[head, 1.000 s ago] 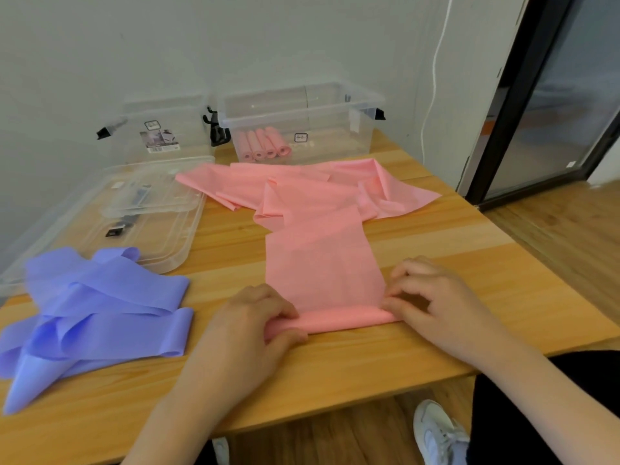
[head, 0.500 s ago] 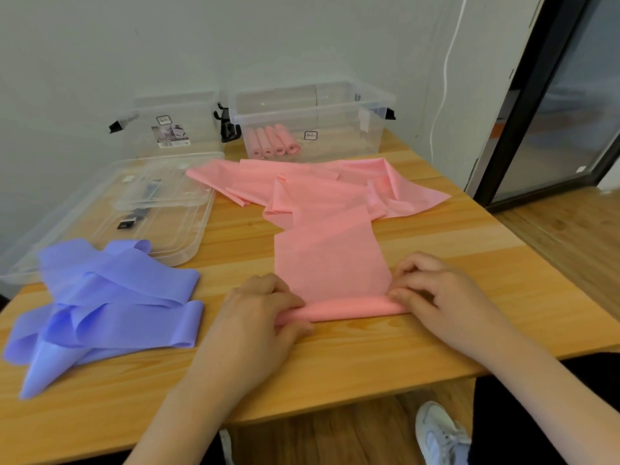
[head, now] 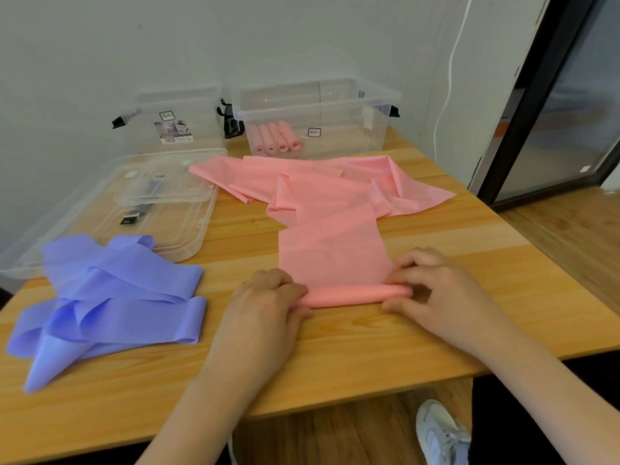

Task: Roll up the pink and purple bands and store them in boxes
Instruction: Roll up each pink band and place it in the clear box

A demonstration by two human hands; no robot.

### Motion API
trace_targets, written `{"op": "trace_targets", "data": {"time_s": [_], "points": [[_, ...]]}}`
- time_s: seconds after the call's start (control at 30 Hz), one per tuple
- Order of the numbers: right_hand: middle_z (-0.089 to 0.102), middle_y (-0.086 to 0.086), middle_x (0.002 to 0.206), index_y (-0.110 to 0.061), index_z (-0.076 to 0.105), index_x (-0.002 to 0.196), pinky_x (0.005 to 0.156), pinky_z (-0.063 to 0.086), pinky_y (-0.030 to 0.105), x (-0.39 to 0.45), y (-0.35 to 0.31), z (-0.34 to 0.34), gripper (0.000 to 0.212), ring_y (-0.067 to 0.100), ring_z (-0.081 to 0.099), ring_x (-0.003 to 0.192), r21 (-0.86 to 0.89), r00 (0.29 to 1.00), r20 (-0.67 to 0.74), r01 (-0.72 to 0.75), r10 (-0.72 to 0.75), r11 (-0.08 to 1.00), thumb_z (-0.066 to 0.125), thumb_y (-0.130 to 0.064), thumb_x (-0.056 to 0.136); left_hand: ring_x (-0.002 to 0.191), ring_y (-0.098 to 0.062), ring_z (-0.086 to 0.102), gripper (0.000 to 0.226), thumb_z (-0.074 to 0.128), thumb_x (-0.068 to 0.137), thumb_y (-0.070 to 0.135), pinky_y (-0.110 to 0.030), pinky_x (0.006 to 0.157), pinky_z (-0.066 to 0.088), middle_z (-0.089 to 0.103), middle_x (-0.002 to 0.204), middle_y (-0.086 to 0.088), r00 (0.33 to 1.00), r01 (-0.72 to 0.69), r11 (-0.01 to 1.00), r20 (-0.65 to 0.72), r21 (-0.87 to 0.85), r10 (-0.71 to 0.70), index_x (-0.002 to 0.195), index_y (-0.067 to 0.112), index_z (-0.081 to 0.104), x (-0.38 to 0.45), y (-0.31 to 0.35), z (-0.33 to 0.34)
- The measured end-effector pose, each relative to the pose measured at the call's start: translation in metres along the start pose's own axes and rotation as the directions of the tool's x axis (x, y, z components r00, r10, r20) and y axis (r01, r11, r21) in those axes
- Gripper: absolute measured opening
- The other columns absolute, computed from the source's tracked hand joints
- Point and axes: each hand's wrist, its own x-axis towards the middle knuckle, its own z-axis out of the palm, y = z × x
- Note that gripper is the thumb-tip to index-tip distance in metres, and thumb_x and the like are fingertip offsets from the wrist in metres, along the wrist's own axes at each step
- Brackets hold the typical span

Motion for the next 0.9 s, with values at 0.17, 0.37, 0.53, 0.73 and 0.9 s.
{"op": "trace_targets", "data": {"time_s": [0.17,0.37,0.53,0.73,0.9], "points": [[0.059,-0.012,0.081,-0.024,0.064,0.092,0.073,0.044,0.022,-0.001,-0.004,0.002,0.020,0.007,0.055,0.078,0.030,0.995,-0.086,-0.039,0.042,0.999,0.072,-0.015,0.076,0.078,-0.024,0.061,0.024,0.061,0.085,0.015,-0.030,0.066,0.045,0.063,0.089,-0.004,0.983,0.161,0.976,-0.060,-0.148,-0.172,0.109,0.016,0.055,0.003,0.007,-0.001],[0.060,-0.012,0.084,-0.019,0.069,0.082,0.079,0.043,0.021,0.001,0.000,0.004,0.005,0.005,0.052,0.084,-0.001,0.998,-0.062,-0.007,0.007,1.000,0.070,-0.021,0.078,0.080,-0.019,0.059,0.025,0.054,0.079,0.032,-0.025,0.070,0.042,0.065,0.086,-0.001,0.997,0.073,0.989,-0.009,-0.126,-0.075,0.091,0.014,0.068,0.003,-0.005,0.005],[0.060,-0.016,0.086,-0.018,0.072,0.090,0.081,0.041,0.014,0.000,-0.002,-0.004,0.019,0.004,0.054,0.084,0.000,0.999,0.022,-0.033,0.033,0.999,0.076,-0.021,0.071,0.079,-0.024,0.063,0.020,0.065,0.072,0.021,-0.022,0.072,0.043,0.068,0.084,-0.002,0.994,0.101,0.987,-0.015,-0.122,-0.104,0.089,0.012,0.072,0.003,-0.006,0.004],[0.060,-0.022,0.082,-0.026,0.070,0.094,0.075,0.036,0.001,0.000,-0.002,-0.002,0.020,0.000,0.055,0.080,0.114,0.990,-0.056,-0.125,0.132,0.986,0.071,-0.016,0.078,0.084,-0.022,0.063,0.017,0.066,0.080,0.006,-0.014,0.069,0.033,0.071,0.091,-0.002,0.984,0.127,0.971,-0.098,-0.202,-0.149,0.096,0.012,0.070,0.002,0.000,0.002],[0.061,-0.012,0.081,-0.021,0.065,0.084,0.074,0.039,0.011,0.001,-0.003,0.002,0.006,0.001,0.054,0.078,0.078,0.994,-0.053,-0.086,0.090,0.993,0.067,-0.017,0.081,0.087,-0.015,0.056,0.023,0.077,0.072,0.012,-0.011,0.071,0.031,0.065,0.093,0.001,0.994,0.106,0.984,-0.002,-0.141,-0.107,0.093,0.011,0.071,0.001,-0.006,0.007]]}}
